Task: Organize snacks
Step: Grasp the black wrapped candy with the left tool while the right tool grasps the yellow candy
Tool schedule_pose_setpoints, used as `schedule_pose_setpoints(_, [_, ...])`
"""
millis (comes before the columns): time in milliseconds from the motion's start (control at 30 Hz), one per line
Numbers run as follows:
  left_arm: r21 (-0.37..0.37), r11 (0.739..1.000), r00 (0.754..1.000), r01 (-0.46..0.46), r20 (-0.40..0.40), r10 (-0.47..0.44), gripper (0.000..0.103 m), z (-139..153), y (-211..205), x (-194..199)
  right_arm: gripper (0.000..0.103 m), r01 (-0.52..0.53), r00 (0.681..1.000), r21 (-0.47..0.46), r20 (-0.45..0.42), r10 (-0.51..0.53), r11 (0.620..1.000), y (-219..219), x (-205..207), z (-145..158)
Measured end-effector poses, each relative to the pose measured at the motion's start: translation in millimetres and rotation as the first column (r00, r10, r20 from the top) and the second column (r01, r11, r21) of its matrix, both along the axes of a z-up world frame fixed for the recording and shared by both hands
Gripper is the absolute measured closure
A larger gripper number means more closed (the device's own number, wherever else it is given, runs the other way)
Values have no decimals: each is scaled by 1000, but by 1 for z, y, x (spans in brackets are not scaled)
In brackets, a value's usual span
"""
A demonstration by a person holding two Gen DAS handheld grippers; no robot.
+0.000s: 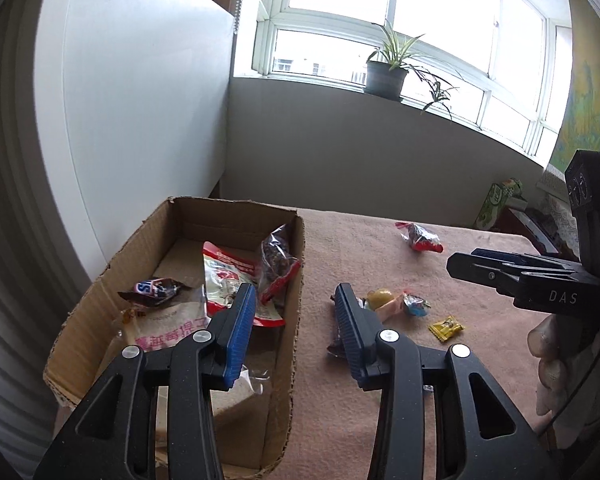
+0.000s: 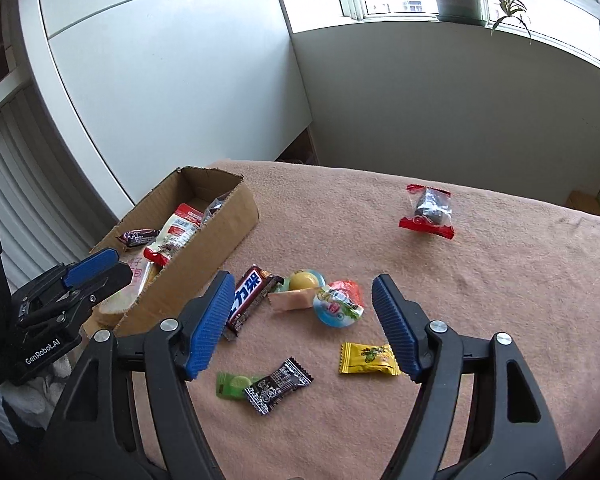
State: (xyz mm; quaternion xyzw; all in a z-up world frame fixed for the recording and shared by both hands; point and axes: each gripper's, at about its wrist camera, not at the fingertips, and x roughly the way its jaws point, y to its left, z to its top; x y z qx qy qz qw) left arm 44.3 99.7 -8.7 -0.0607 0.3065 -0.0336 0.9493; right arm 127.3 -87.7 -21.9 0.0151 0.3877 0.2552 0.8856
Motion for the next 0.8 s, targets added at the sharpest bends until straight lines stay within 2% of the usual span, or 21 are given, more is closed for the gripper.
schedule_pose_setpoints(167, [-1, 991, 989, 132, -59, -132, 63, -18, -37, -8, 29, 22, 1000, -32, -21, -22, 999, -32, -8, -15])
schedule_pose_setpoints(367, [3, 966, 960, 259, -113, -257, 63, -34, -69, -15, 30, 20, 996, -19, -87, -22, 1000, -53, -4, -39])
schedule_pose_setpoints(567, [-33, 957, 939, 290, -184, -291, 63, -49, -84, 1, 42, -12, 978, 86, -207, 30, 996, -51, 27, -60])
schedule_pose_setpoints(800, [-20, 949, 925, 314, -221, -310, 63, -58, -101, 14, 45, -68, 972, 62, -221, 80, 996, -30, 44, -67])
